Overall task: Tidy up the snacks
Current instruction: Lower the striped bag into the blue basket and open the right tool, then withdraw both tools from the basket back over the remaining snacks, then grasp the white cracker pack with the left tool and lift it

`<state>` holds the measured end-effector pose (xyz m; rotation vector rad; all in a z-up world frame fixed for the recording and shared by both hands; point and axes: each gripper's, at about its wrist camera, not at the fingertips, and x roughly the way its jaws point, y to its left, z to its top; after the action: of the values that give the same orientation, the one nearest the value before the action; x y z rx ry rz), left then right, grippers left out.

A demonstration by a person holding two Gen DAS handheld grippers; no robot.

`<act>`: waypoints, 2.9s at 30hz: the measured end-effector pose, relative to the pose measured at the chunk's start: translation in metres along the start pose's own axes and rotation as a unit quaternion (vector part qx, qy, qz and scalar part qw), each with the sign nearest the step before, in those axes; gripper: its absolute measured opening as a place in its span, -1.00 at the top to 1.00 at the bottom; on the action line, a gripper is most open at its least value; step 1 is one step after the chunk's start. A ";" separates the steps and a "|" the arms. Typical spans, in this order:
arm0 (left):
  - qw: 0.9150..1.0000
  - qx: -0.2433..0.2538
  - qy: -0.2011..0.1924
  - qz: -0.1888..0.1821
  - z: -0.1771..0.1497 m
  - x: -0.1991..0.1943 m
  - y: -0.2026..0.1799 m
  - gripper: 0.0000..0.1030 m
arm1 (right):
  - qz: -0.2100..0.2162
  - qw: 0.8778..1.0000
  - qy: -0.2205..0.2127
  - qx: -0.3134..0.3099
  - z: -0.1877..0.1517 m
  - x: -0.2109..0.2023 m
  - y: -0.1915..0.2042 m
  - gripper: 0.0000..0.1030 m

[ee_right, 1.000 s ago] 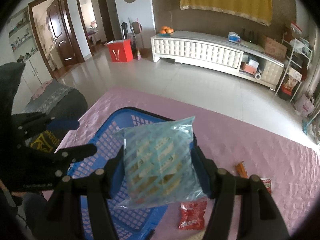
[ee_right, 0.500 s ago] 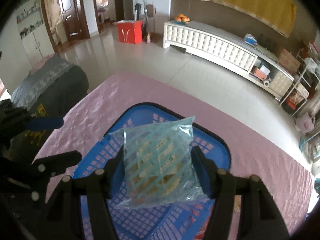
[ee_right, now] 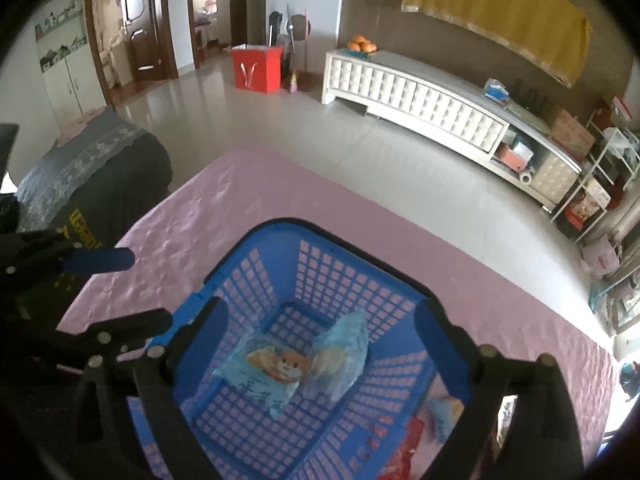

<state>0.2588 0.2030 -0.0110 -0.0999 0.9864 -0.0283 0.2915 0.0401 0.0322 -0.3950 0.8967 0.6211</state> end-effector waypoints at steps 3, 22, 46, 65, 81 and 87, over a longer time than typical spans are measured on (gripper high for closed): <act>1.000 0.001 -0.009 -0.004 -0.002 -0.013 -0.008 -0.12 | -0.008 1.000 -0.011 0.008 -0.004 -0.019 -0.008 -0.86; 0.993 0.077 -0.094 -0.005 -0.016 -0.109 -0.124 -0.45 | -0.020 0.995 -0.069 0.068 -0.067 -0.138 -0.052 -0.86; 0.981 0.149 -0.122 -0.028 -0.044 -0.096 -0.246 -0.61 | -0.056 0.982 -0.130 0.124 -0.169 -0.198 -0.125 -0.87; 0.986 0.165 0.006 -0.020 -0.091 0.037 -0.307 -1.00 | -0.074 0.983 0.001 0.169 -0.266 -0.110 -0.176 -0.86; 0.976 0.190 0.106 0.006 -0.091 0.139 -0.315 -0.67 | -0.060 0.972 0.055 0.222 -0.291 -0.043 -0.194 -0.86; 0.971 0.194 0.139 0.022 -0.097 0.165 -0.312 -0.58 | -0.057 0.970 0.059 0.229 -0.293 -0.039 -0.197 -0.87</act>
<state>0.2753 -0.1259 -0.1706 0.2933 1.2449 -0.1981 0.2259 -0.2869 -0.0914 -0.0651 1.0906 0.2710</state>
